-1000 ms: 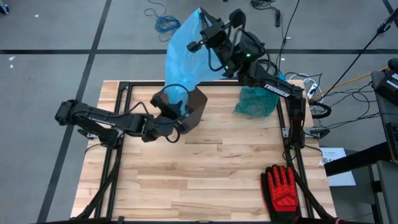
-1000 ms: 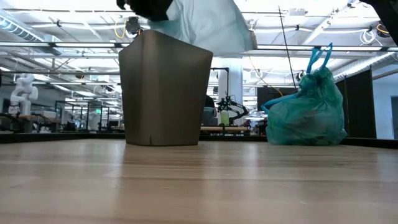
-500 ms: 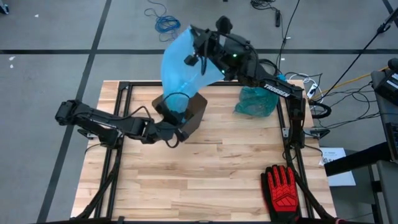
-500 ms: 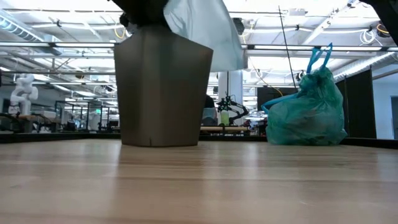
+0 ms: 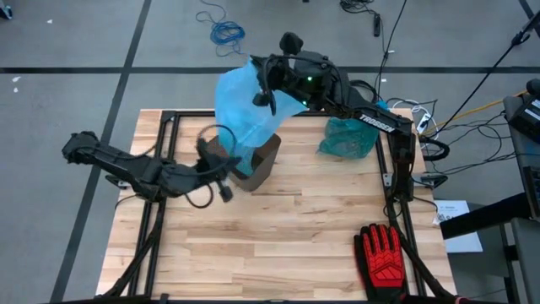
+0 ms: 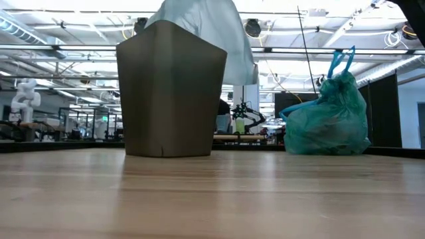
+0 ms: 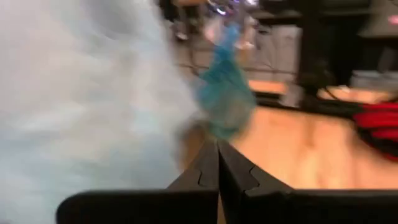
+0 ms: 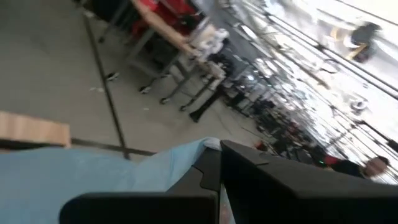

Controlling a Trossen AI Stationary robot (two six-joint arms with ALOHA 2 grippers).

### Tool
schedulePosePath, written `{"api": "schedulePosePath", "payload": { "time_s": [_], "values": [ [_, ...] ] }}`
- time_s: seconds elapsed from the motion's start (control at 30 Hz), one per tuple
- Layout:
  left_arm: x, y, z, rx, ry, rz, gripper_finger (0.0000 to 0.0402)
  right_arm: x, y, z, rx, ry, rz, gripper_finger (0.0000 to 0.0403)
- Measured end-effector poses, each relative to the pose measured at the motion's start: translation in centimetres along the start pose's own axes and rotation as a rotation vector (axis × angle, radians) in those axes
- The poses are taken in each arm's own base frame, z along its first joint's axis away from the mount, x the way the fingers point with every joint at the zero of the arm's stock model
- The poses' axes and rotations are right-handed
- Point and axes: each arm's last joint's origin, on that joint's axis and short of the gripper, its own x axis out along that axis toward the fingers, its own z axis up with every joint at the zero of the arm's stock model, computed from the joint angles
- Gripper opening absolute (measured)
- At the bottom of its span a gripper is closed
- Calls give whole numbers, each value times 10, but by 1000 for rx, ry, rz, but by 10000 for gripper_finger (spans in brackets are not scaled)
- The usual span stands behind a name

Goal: Place trash/remove bag and relplace
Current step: Insert the blue trash bag into the black trash bin

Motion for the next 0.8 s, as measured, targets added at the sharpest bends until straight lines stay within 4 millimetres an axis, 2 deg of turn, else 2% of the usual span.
{"api": "schedulePosePath", "payload": {
  "time_s": [0.23, 0.43, 0.53, 0.8],
  "values": [
    [-24, 36, 1, -7, -2, 303, 0, -24, 8, 7, -61, 12, 181, 0],
    [-24, 71, -3, -66, 38, 455, 0, -48, 9, 19, -68, -46, 295, 0],
    [-18, 86, -3, -91, 62, 467, 0, -56, 9, 25, -65, -85, 317, 0],
    [14, 111, 2, -106, 85, 308, 0, -63, 5, 29, -61, -115, 331, 0]
  ]
}}
